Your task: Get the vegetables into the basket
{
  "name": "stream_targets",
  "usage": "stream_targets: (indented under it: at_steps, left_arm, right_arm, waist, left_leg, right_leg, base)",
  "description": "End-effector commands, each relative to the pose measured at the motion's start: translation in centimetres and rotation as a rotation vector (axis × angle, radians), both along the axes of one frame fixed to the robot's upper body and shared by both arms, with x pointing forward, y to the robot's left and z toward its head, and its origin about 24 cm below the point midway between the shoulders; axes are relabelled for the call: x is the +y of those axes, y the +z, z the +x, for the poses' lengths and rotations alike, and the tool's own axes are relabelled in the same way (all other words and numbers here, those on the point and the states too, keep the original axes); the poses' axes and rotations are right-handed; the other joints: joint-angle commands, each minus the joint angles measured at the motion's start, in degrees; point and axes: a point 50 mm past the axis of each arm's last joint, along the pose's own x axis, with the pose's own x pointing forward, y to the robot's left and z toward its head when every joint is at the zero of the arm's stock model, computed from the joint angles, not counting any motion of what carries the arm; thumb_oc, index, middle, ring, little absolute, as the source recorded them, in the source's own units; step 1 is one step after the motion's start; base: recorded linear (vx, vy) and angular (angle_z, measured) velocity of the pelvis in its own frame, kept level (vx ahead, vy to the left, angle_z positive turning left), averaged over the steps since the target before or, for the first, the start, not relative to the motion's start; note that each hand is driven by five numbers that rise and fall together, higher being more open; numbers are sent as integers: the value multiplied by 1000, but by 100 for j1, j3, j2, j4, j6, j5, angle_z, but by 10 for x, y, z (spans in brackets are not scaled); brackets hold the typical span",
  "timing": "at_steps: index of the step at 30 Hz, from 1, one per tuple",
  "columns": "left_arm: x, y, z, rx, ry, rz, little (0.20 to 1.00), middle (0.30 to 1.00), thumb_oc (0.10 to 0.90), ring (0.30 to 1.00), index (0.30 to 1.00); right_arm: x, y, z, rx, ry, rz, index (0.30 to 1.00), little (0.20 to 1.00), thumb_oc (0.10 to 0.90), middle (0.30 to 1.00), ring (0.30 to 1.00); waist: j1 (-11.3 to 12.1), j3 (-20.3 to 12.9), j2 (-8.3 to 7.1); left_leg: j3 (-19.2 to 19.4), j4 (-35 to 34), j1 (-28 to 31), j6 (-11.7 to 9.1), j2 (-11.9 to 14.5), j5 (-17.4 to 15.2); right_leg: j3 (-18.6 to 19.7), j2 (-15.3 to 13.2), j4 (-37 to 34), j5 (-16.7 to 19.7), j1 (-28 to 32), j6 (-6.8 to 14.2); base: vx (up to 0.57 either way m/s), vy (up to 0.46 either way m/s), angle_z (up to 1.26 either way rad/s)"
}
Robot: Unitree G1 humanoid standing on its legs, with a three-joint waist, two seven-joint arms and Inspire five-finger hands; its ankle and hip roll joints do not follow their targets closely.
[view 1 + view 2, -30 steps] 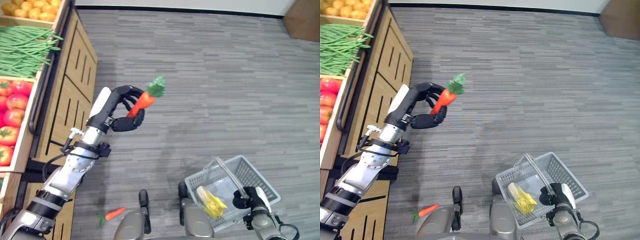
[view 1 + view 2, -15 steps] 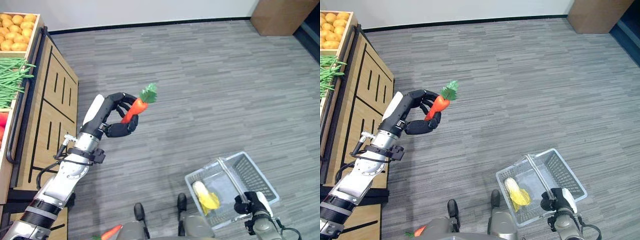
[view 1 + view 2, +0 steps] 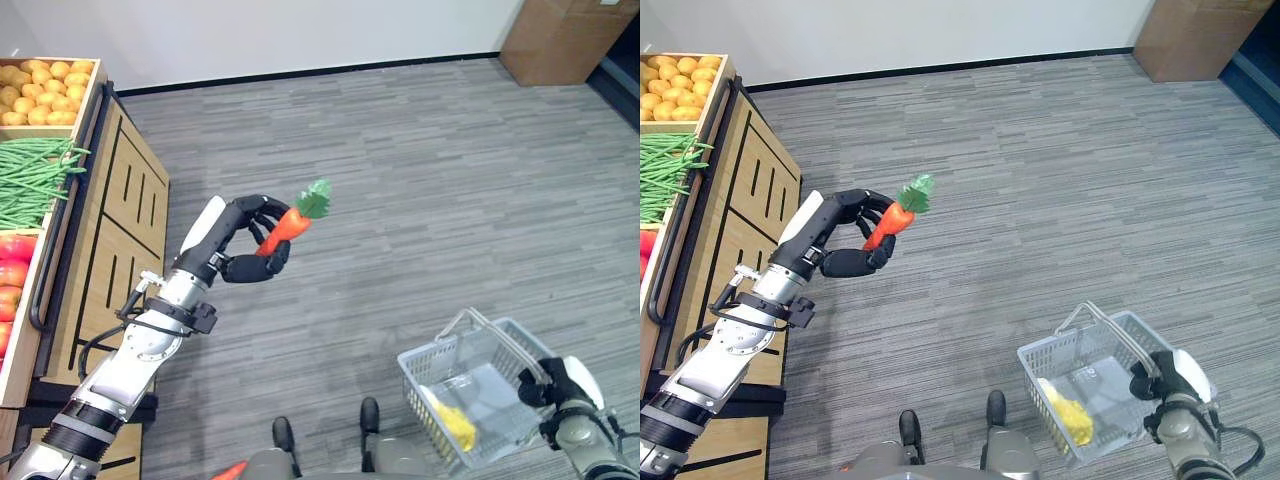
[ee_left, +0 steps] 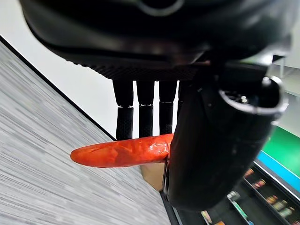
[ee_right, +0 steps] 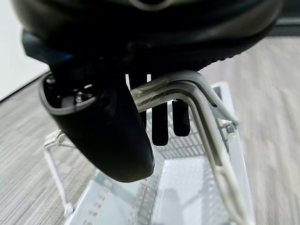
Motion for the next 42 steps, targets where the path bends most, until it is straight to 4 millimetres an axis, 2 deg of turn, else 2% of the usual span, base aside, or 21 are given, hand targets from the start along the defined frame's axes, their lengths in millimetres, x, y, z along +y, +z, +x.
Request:
stream_targets:
  at_steps: [1,4,5,7,8,9,12,16,17,18,23,25,26,27,31,32,33,34,37,42]
  left_arm:
    - [-25,39,-3,-166,-185,-82,300,300,400,300,300]
    - [-32,41,-3,-162,-231,-71,300,300,400,300,300]
    - [-35,42,-3,-159,-255,-51,300,300,400,300,300]
    - [-38,42,-3,-153,-271,-50,300,300,400,300,300]
    - [-44,43,-1,-150,-305,-38,300,300,400,300,300]
    - [-44,43,-1,-150,-304,-38,300,300,400,300,300]
    - [-55,44,-1,-140,-366,-21,300,300,400,300,300]
    - [-71,42,2,-121,-438,4,300,300,400,300,300]
    - [-71,43,2,-122,-439,4,300,300,400,300,300]
    - [-78,43,4,-126,-464,20,300,300,400,300,300]
    - [-92,40,8,-117,-506,30,300,300,400,300,300]
    - [-93,39,9,-108,-505,27,300,300,400,300,300]
    - [-97,34,12,-87,-506,27,300,300,400,300,300]
    - [-97,34,12,-87,-506,27,300,300,400,300,300]
    - [-105,26,22,-93,-482,104,300,300,400,300,300]
    - [-105,25,22,-93,-482,105,300,300,400,300,300]
    - [-106,21,25,-100,-457,125,300,300,400,300,300]
    - [-106,7,31,-83,-418,190,300,300,400,300,300]
    - [-106,-13,39,-61,-365,288,300,300,400,300,300]
    - [-103,-34,47,-25,-296,363,300,300,400,300,300]
  right_arm:
    - [-11,78,63,-296,123,-182,300,300,400,300,300]
    - [-11,86,72,-301,146,-205,300,300,400,300,300]
    - [1,99,87,-342,226,-225,300,300,400,300,300]
    - [1,104,91,-353,237,-239,300,300,400,300,300]
    - [7,112,104,-367,263,-255,300,300,400,300,300]
    - [7,112,104,-367,263,-255,300,300,400,300,300]
    - [23,132,129,-419,328,-282,300,300,400,300,300]
    - [45,146,153,-499,360,-229,300,300,400,300,300]
    - [45,147,153,-500,360,-229,300,300,400,300,300]
    - [59,155,163,-529,400,-219,300,300,400,300,300]
    - [87,167,183,-565,480,-203,300,300,400,300,300]
    - [91,169,187,-568,489,-200,300,300,400,300,300]
    - [102,174,193,-581,514,-194,300,300,400,300,300]
    - [102,174,193,-582,514,-194,300,300,400,300,300]
    - [140,184,203,-683,585,-49,300,300,400,300,300]
    - [140,184,203,-683,583,-48,300,300,400,300,300]
    - [149,183,202,-707,596,11,300,300,400,300,300]
    - [166,184,201,-723,662,59,300,300,400,300,300]
    - [183,183,198,-740,722,122,300,300,400,300,300]
    - [201,185,192,-751,806,170,300,300,400,300,300]
  waist:
    - [38,-557,-112]
    - [57,-581,-102]
    - [43,-592,-105]
    - [49,-591,-102]
    - [73,-600,-100]
    - [71,-598,-100]
    - [108,-585,-76]
    - [133,-584,-46]
    - [134,-578,-45]
    - [137,-577,-36]
    - [163,-561,-12]
    - [161,-554,-3]
    - [166,-539,2]
    - [166,-538,3]
    - [106,-510,18]
    - [110,-510,15]
    - [88,-507,13]
    - [28,-511,-4]
    - [-41,-546,-25]
    - [-114,-597,-54]
  left_leg:
    - [-426,2,-217,-429,371,33]
    - [-423,2,-207,-431,370,19]
    - [-404,2,-200,-435,370,5]
    - [-400,2,-190,-435,368,5]
    - [-408,2,-186,-438,365,1]
    - [-408,2,-185,-438,365,1]
    - [-405,2,-196,-437,357,0]
    - [-397,2,-215,-436,347,-2]
    - [-397,2,-216,-436,347,-2]
    - [-402,2,-226,-435,343,-6]
    - [-419,2,-253,-433,345,-5]
    - [-420,2,-261,-433,344,-3]
    - [-414,2,-278,-434,344,6]
    - [-413,2,-279,-434,344,6]
    - [-390,2,-306,-432,367,10]
    - [-391,2,-305,-432,366,9]
    - [-377,2,-299,-430,367,6]
    - [-349,2,-285,-431,377,-6]
    - [-294,2,-243,-434,400,-27]
    - [-223,2,-169,-438,413,-54]
  right_leg:
    - [-84,-395,42,-260,176,530]
    - [-74,-397,33,-254,187,532]
    - [-44,-397,29,-247,182,536]
    - [-35,-396,30,-244,188,537]
    - [-28,-403,27,-237,197,540]
    - [-28,-403,27,-237,198,540]
    - [-25,-418,29,-217,185,546]
    - [-12,-434,25,-201,171,551]
    - [-12,-434,25,-201,170,551]
    - [-2,-436,25,-198,158,552]
    - [11,-444,25,-195,125,545]
    - [15,-444,25,-190,116,544]
    - [23,-441,25,-178,94,541]
    - [24,-441,25,-177,92,541]
    - [63,-437,25,-162,45,532]
    - [63,-438,25,-162,46,532]
    - [67,-434,25,-163,44,534]
    - [80,-433,25,-168,38,532]
    - [121,-427,25,-176,49,530]
    - [171,-416,25,-182,70,536]
  base:
    - [0,0,0]
    - [0,0,0]
    - [0,0,0]
    - [0,0,0]
    - [0,0,0]
    - [0,0,0]
    - [0,0,0]
    - [0,0,0]
    - [0,0,0]
    - [0,0,0]
    - [0,0,0]
    - [0,0,0]
    - [0,0,0]
    - [0,0,0]
    - [-5,2,-3]
    - [-5,4,-7]
    - [-1,7,-9]
    - [3,6,-8]
    - [10,-1,-6]
    - [10,-4,-10]
